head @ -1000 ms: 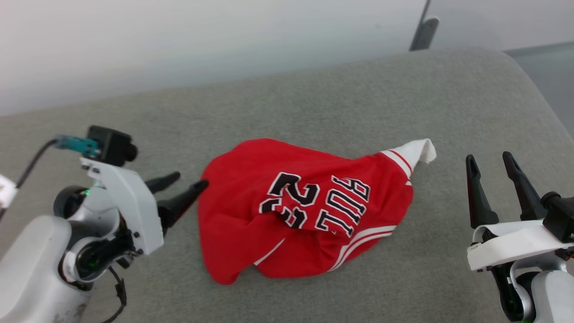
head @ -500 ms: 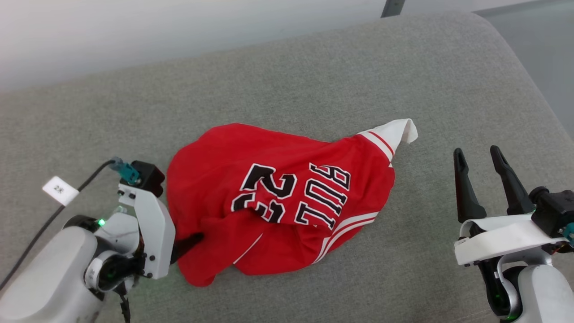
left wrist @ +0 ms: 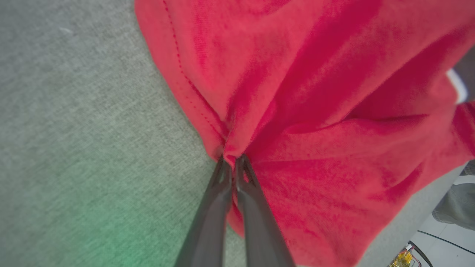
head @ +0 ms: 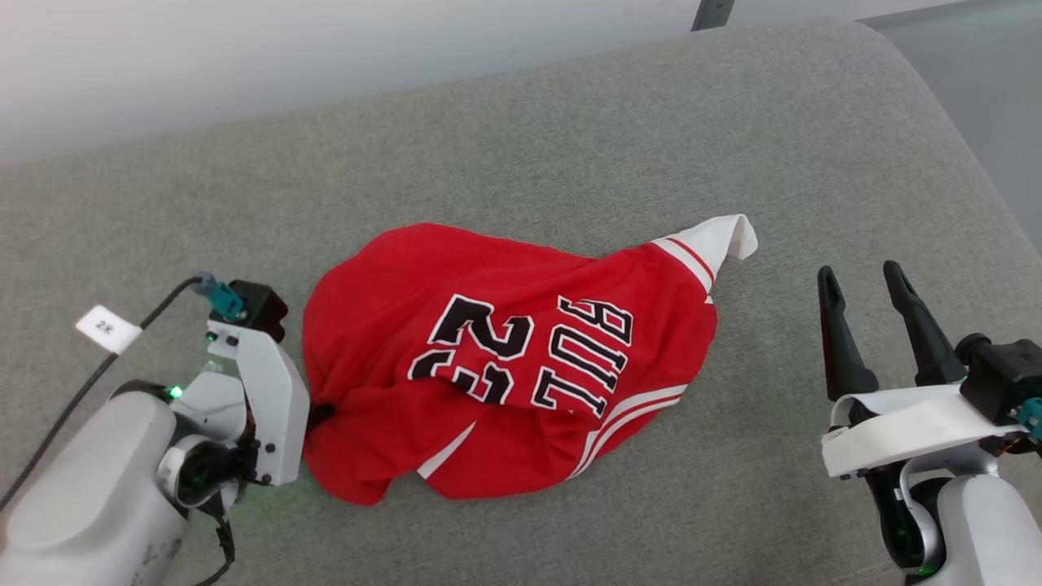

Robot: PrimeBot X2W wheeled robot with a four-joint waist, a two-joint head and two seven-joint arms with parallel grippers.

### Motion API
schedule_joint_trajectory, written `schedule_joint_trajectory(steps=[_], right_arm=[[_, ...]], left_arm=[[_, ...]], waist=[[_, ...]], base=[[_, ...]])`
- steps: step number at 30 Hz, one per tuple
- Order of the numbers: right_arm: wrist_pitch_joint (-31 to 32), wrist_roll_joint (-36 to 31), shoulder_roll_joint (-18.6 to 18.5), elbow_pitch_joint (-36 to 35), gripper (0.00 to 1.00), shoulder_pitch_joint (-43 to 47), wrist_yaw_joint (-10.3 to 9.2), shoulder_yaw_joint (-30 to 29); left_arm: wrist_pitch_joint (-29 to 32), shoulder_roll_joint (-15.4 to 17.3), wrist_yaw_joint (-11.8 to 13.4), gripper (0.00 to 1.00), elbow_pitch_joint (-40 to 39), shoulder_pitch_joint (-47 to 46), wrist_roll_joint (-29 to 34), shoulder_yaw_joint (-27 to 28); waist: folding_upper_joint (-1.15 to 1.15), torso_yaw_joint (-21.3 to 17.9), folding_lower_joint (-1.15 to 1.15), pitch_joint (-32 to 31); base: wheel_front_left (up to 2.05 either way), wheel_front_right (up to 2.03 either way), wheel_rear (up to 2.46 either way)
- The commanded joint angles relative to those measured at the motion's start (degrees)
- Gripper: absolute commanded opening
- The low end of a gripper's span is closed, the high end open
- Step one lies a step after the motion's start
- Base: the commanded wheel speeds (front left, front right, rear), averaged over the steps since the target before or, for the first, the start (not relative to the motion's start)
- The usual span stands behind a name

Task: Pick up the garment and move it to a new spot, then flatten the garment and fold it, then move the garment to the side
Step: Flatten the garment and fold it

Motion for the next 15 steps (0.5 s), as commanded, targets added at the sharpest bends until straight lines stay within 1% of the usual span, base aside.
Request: schedule_joint_trajectory(steps=[1, 6, 9, 12, 15], right_arm=[[-0.12, 0.41, -0.36, 0.02, 1.00, -0.36, -0.08, -0.27], [0.10, 0.91, -0.45, -0.26, 1.00, 0.26, -0.08, -0.82], [0.27, 1.03, -0.34, -0.47, 1.00, 0.27, -0.08, -0.75], [0.24, 1.15, -0.15, -0.51, 1.00, -0.22, -0.08, -0.23], [-0.03, 1.28, -0.03, -0.32, 1.00, -0.88, -0.08, 0.28]], left_arm=[[0.68, -0.67, -0.16, 0.00, 1.25, 1.53, -0.21, -1.37], [0.40, 2.39, -0.42, 0.00, -0.40, -2.98, 1.45, -0.71], [-0.45, 3.57, -0.63, 0.00, -1.08, -5.95, 3.14, -0.69], [-2.42, 4.26, -0.76, 0.00, -0.92, -9.17, 4.97, -0.79], [-5.94, 4.56, -0.97, 0.00, -0.75, -12.67, 7.45, -1.27]], waist=[[0.00, 0.09, 0.00, -0.09], [0.00, 0.37, 0.00, -0.23], [0.00, 0.22, 0.00, -0.04], [0.00, -0.33, 0.00, 0.49], [0.00, -0.97, 0.00, 1.21]], base=[[0.00, 0.00, 0.00], [0.00, 0.00, 0.00], [0.00, 0.00, 0.00], [0.00, 0.00, 0.00], [0.00, 0.00, 0.00]])
